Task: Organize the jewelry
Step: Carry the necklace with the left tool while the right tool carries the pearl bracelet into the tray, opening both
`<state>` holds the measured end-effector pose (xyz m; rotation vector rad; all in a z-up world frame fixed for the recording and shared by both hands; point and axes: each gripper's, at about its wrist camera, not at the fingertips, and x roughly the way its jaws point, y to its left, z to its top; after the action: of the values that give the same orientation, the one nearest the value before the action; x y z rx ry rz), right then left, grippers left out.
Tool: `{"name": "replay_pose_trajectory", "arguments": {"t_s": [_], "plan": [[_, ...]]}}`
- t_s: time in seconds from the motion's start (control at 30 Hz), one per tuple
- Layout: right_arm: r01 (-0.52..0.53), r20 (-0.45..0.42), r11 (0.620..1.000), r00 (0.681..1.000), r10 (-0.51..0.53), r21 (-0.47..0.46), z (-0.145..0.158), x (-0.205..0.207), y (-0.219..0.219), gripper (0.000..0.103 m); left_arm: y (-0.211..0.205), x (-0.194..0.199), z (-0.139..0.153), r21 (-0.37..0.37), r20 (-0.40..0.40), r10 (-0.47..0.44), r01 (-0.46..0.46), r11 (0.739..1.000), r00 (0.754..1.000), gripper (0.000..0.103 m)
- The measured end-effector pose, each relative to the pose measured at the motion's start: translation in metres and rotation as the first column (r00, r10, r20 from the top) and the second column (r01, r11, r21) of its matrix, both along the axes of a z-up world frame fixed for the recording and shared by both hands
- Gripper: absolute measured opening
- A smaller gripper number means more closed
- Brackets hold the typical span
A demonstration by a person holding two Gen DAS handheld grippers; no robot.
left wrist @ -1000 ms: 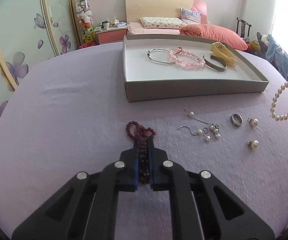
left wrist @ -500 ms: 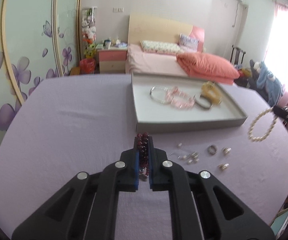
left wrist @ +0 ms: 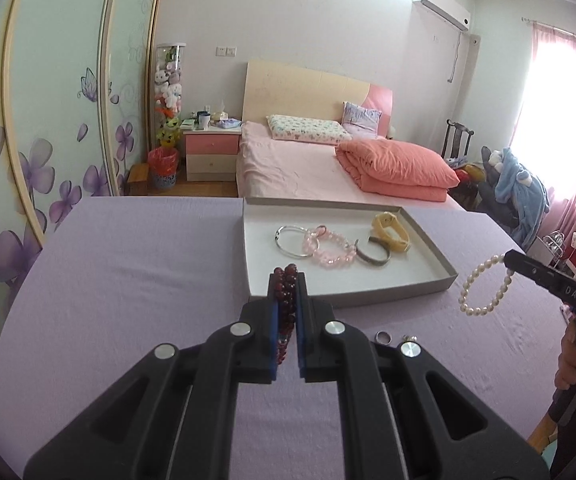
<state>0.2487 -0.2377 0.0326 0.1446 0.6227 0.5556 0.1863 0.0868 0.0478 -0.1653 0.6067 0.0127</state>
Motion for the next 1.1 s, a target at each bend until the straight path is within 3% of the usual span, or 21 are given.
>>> {"name": "replay_pose_trajectory", "arguments": {"t_s": [0.47, 0.77, 1.1], "plan": [[0.002, 0.008, 1.0, 1.0, -0.002, 0.014, 0.004, 0.01, 0.0, 0.01, -0.016, 0.032, 0.014, 0.01, 0.027, -0.013, 0.013, 1.0, 1.0, 0.007], [-0.002, 0.044, 1.0, 0.999, 0.002, 0.006, 0.009, 0.038, 0.006, 0.01, -0.027, 0.11, 0.02, 0.019, 0.029, -0.011, 0.01, 1.0, 1.0, 0.007], [-0.003, 0.043, 1.0, 0.999, 0.004, -0.02, -0.002, 0.086, 0.02, 0.01, -0.028, 0.183, -0.011, 0.018, -0.033, -0.008, 0.009, 1.0, 0.999, 0.007]]}}
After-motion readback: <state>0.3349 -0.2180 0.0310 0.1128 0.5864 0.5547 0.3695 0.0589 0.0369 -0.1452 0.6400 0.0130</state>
